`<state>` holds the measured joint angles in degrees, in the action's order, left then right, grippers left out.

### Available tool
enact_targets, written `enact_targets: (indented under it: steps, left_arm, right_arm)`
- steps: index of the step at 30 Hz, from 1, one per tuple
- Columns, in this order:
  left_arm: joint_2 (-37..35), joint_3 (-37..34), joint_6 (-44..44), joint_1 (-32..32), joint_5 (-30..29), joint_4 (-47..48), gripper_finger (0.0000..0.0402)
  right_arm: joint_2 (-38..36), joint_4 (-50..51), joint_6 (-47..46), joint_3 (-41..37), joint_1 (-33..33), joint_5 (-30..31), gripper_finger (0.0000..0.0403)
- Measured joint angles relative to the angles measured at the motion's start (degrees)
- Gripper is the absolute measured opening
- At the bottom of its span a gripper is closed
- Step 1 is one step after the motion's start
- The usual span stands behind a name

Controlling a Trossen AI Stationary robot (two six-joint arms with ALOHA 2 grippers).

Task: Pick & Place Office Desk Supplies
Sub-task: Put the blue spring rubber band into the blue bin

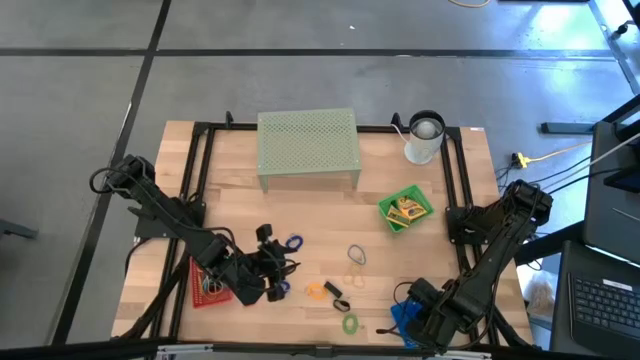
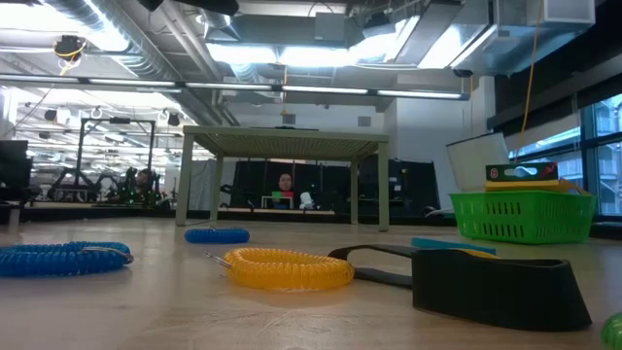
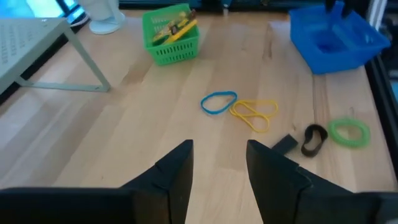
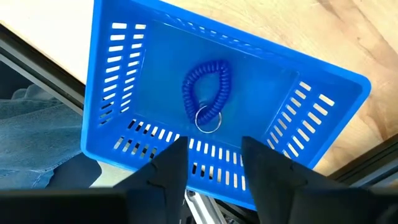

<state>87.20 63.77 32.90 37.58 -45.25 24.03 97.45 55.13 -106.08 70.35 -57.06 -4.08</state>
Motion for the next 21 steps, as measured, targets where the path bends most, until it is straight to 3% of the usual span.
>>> enact_targets:
  steps: [7,12,21]
  left_arm:
    - [4.3,0.0,-3.7,-3.4,12.6,0.4,0.017]
    - [9.9,0.0,-8.8,-6.7,16.9,0.5,0.0191]
    - [19.2,0.0,-12.3,-14.9,26.8,5.7,0.0181]
  right_arm:
    - [0.0,0.0,0.0,0.0,0.0,0.0,0.0168]
    - [0.0,0.0,0.0,0.0,0.0,-0.1,0.0163]
    - [0.0,0.0,0.2,0.0,0.0,-1.6,0.0151]
